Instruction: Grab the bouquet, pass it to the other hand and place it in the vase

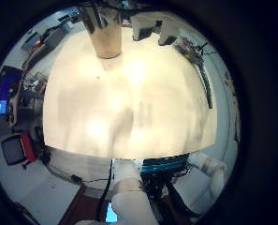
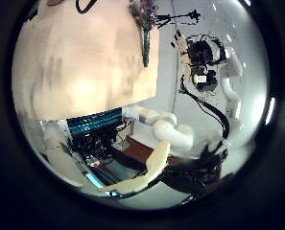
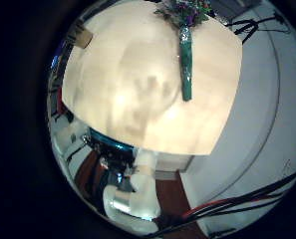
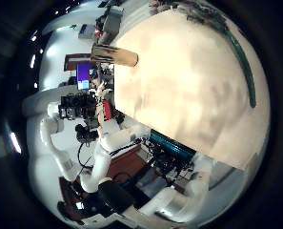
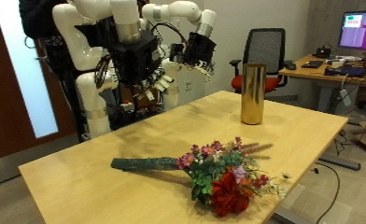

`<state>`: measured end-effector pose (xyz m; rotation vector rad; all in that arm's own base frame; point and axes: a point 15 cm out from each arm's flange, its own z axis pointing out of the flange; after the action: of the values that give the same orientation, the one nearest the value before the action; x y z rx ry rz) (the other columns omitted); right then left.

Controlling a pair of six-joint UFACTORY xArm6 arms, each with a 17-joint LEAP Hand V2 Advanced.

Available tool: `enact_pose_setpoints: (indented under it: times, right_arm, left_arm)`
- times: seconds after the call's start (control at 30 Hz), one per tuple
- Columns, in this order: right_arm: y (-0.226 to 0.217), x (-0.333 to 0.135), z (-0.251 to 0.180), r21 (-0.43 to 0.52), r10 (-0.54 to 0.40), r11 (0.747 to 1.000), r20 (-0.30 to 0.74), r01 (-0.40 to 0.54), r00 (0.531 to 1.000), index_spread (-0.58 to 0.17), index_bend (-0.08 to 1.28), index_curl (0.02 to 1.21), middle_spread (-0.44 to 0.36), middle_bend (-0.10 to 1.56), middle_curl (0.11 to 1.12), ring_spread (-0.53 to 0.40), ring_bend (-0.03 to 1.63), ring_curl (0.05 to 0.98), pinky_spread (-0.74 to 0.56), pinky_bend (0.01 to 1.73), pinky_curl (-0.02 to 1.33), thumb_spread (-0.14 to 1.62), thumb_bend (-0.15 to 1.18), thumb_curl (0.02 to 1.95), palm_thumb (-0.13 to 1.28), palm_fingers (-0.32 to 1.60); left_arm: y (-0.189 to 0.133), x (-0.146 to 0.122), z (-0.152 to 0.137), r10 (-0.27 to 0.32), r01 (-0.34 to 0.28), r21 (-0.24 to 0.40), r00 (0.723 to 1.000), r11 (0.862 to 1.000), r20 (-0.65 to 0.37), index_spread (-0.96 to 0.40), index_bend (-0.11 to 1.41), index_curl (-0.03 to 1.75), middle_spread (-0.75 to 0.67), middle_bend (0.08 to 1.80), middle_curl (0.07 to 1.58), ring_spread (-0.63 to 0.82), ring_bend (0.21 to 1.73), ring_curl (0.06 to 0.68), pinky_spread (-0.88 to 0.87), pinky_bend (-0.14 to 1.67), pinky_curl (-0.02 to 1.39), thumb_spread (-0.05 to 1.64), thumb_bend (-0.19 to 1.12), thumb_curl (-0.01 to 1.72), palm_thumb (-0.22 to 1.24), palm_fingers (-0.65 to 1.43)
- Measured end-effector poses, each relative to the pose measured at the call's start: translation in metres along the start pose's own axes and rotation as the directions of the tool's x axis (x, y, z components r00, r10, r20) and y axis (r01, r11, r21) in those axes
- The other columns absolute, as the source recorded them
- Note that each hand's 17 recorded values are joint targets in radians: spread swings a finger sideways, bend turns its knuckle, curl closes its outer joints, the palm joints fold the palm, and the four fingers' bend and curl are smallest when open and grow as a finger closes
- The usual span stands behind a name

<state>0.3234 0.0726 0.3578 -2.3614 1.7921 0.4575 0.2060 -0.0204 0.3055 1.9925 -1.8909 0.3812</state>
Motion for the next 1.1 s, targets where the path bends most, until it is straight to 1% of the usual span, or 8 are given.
enact_pose_setpoints:
  times: [0.13, 0.33, 0.5, 0.63, 0.7, 0.83, 0.97, 1.1]
  right_arm:
    - [0.000, 0.001, 0.001, -0.004, 0.005, 1.000, 0.001, -0.005, 1.000, -0.269, 0.15, 0.24, 0.154, 0.17, 0.23, 0.222, 0.25, 0.275, 0.35, 0.34, 0.33, 0.98, -0.03, 0.29, 0.10, -0.05]
    - [0.002, 0.010, 0.000, -0.019, 0.015, 1.000, -0.036, -0.016, 0.999, -0.247, 0.14, 0.23, 0.171, 0.19, 0.25, 0.221, 0.28, 0.281, 0.34, 0.36, 0.34, 0.98, -0.03, 0.29, 0.10, -0.02]
    - [0.000, 0.022, -0.010, 0.015, 0.080, 0.997, -0.029, -0.079, 0.996, -0.198, 0.15, 0.23, 0.186, 0.21, 0.29, 0.216, 0.33, 0.288, 0.34, 0.36, 0.33, 0.99, -0.03, 0.29, 0.11, 0.06]
    - [0.002, 0.045, -0.024, 0.050, 0.175, 0.983, -0.017, -0.174, 0.984, -0.190, 0.15, 0.24, 0.188, 0.22, 0.30, 0.213, 0.34, 0.287, 0.34, 0.36, 0.33, 0.99, -0.03, 0.29, 0.12, 0.08]
    - [0.001, 0.064, -0.026, 0.067, 0.271, 0.960, -0.005, -0.270, 0.962, -0.180, 0.15, 0.24, 0.191, 0.22, 0.30, 0.212, 0.34, 0.283, 0.34, 0.36, 0.33, 0.99, -0.03, 0.29, 0.12, 0.08]
    - [-0.018, 0.098, -0.025, 0.134, 0.404, 0.906, 0.010, -0.402, 0.915, -0.156, 0.16, 0.25, 0.205, 0.20, 0.31, 0.207, 0.34, 0.278, 0.35, 0.37, 0.33, 0.99, -0.03, 0.29, 0.13, 0.07]
    - [-0.051, 0.128, -0.017, 0.209, 0.482, 0.855, 0.020, -0.475, 0.876, -0.121, 0.15, 0.25, 0.222, 0.20, 0.31, 0.218, 0.34, 0.272, 0.35, 0.38, 0.33, 1.00, -0.02, 0.29, 0.15, 0.05]
    - [-0.072, 0.152, 0.005, 0.205, 0.549, 0.814, 0.032, -0.543, 0.835, -0.104, 0.15, 0.25, 0.233, 0.19, 0.31, 0.232, 0.34, 0.270, 0.35, 0.38, 0.33, 1.04, -0.02, 0.29, 0.20, 0.03]
  left_arm:
    - [0.001, 0.002, 0.002, 0.011, -0.011, -0.011, 1.000, 1.000, 0.011, 0.32, 0.17, 0.29, 0.53, 0.20, 0.32, 0.63, 0.48, 0.213, 0.56, 0.20, 0.32, 0.81, -0.04, 0.32, 0.19, 0.01]
    - [-0.001, 0.005, 0.006, 0.078, -0.075, -0.052, 0.994, 0.996, 0.071, 0.32, 0.17, 0.29, 0.53, 0.20, 0.31, 0.62, 0.48, 0.213, 0.56, 0.20, 0.32, 0.81, -0.04, 0.32, 0.19, 0.02]
    - [-0.010, 0.015, 0.006, 0.155, -0.143, -0.108, 0.981, 0.984, 0.117, 0.32, 0.17, 0.29, 0.53, 0.20, 0.32, 0.62, 0.48, 0.212, 0.56, 0.20, 0.32, 0.81, -0.04, 0.32, 0.19, 0.03]
    - [-0.020, 0.019, 0.007, 0.203, -0.184, -0.146, 0.970, 0.972, 0.132, 0.32, 0.16, 0.29, 0.52, 0.20, 0.32, 0.62, 0.48, 0.214, 0.56, 0.20, 0.31, 0.81, -0.04, 0.32, 0.19, 0.04]
    - [-0.027, 0.022, 0.006, 0.215, -0.196, -0.151, 0.968, 0.969, 0.129, 0.32, 0.17, 0.29, 0.52, 0.19, 0.31, 0.62, 0.48, 0.215, 0.56, 0.20, 0.31, 0.81, -0.04, 0.32, 0.19, 0.03]
    - [-0.037, 0.029, 0.003, 0.247, -0.229, -0.143, 0.961, 0.963, 0.126, 0.32, 0.16, 0.29, 0.52, 0.20, 0.32, 0.62, 0.49, 0.218, 0.56, 0.20, 0.31, 0.81, -0.04, 0.32, 0.18, 0.03]
    - [-0.041, 0.034, 0.004, 0.261, -0.244, -0.136, 0.957, 0.960, 0.125, 0.31, 0.16, 0.29, 0.52, 0.20, 0.32, 0.63, 0.49, 0.217, 0.56, 0.20, 0.31, 0.81, -0.04, 0.32, 0.18, 0.03]
    - [-0.045, 0.033, 0.005, 0.253, -0.238, -0.127, 0.959, 0.963, 0.126, 0.32, 0.16, 0.29, 0.52, 0.20, 0.32, 0.62, 0.49, 0.217, 0.56, 0.20, 0.31, 0.82, -0.04, 0.32, 0.18, 0.02]
